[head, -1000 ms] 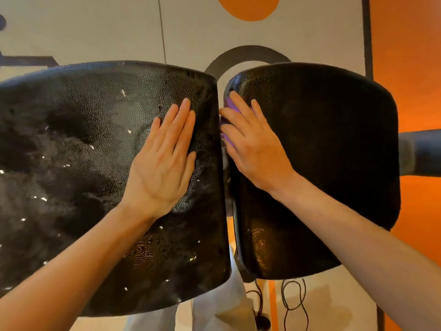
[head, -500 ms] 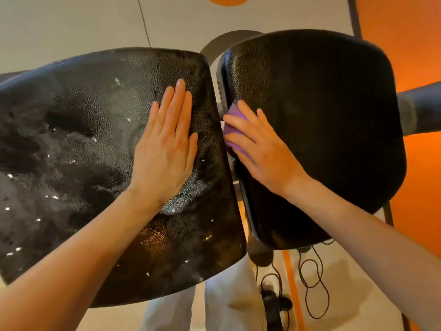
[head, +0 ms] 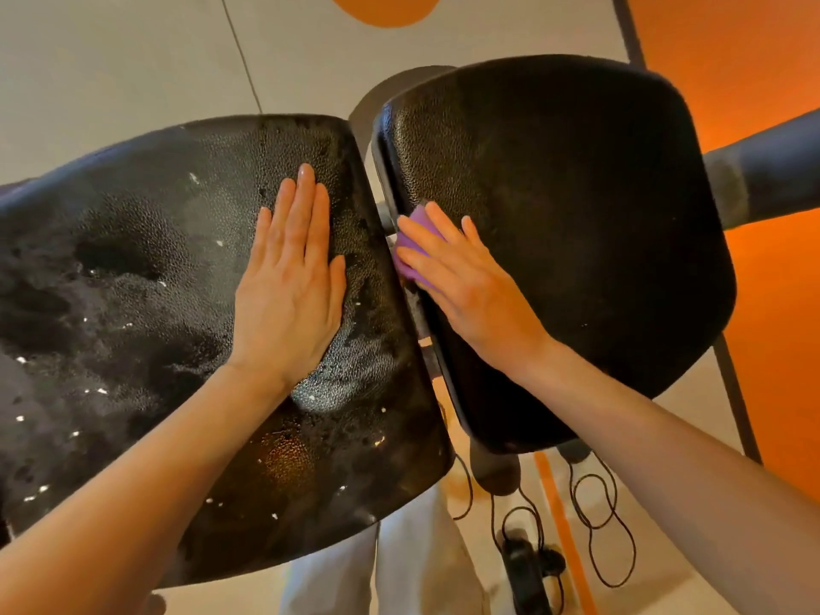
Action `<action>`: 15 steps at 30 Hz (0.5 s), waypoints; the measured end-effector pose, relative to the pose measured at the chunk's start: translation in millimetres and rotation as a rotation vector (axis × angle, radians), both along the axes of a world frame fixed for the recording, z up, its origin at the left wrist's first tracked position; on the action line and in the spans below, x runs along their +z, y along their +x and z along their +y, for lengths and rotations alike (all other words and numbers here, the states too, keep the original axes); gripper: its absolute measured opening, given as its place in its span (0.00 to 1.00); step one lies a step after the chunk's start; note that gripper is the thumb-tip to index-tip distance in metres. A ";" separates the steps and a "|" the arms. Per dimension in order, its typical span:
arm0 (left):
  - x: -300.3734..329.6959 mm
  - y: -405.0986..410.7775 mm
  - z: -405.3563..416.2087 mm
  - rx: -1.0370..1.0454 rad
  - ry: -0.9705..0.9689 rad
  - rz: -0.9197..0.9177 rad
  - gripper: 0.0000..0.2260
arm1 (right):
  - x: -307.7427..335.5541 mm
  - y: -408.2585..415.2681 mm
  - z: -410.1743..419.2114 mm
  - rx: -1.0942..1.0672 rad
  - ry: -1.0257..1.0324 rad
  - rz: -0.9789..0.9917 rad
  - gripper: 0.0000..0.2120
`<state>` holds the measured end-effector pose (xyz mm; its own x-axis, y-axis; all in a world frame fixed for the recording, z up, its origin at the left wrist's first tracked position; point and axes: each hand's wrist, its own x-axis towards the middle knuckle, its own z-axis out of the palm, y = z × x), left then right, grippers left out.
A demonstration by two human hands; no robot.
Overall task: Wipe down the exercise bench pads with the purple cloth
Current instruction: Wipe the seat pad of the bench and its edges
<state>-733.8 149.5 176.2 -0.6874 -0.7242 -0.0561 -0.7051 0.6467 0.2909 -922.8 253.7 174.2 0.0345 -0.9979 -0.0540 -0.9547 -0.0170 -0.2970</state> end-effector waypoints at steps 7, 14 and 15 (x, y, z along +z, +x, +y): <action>6.7 -0.9 -0.7 0.000 0.027 -0.024 0.27 | 18.0 22.4 147.3 0.078 0.101 -0.042 0.29; 13.5 14.6 -4.2 0.020 0.041 -0.016 0.27 | 44.4 58.3 50.0 -0.524 -0.183 -0.651 0.18; 13.1 17.5 -6.6 0.023 0.040 -0.016 0.27 | 42.4 66.4 28.0 -0.610 -0.218 -0.705 0.18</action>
<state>-716.3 143.0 189.4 -0.6691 -0.7370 -0.0959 -0.7246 0.6183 0.3045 -856.4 281.6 216.6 -0.5408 -0.8406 -0.0306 -0.4202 0.3015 -0.8559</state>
